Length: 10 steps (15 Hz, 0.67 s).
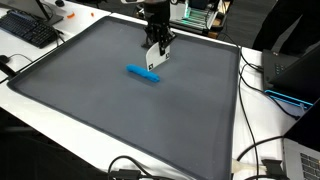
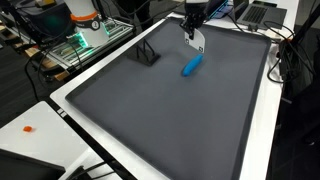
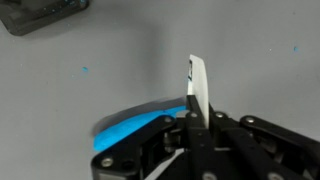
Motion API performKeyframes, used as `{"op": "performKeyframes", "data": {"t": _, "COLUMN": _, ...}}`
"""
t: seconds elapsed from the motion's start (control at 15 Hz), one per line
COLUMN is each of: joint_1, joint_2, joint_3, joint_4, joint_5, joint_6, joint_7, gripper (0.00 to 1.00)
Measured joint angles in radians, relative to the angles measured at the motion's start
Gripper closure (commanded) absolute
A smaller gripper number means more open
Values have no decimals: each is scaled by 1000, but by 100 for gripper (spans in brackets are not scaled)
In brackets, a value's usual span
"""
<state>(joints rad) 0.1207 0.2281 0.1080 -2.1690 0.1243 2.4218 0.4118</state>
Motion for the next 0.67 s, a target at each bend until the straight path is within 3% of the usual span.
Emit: {"op": "performKeyframes", "data": {"t": 0.67, "joint_1": 9, "joint_2": 78, "joint_3": -1, "joint_4": 109, "joint_5": -61, "joint_6": -100, "joint_7": -185, "gripper": 99}}
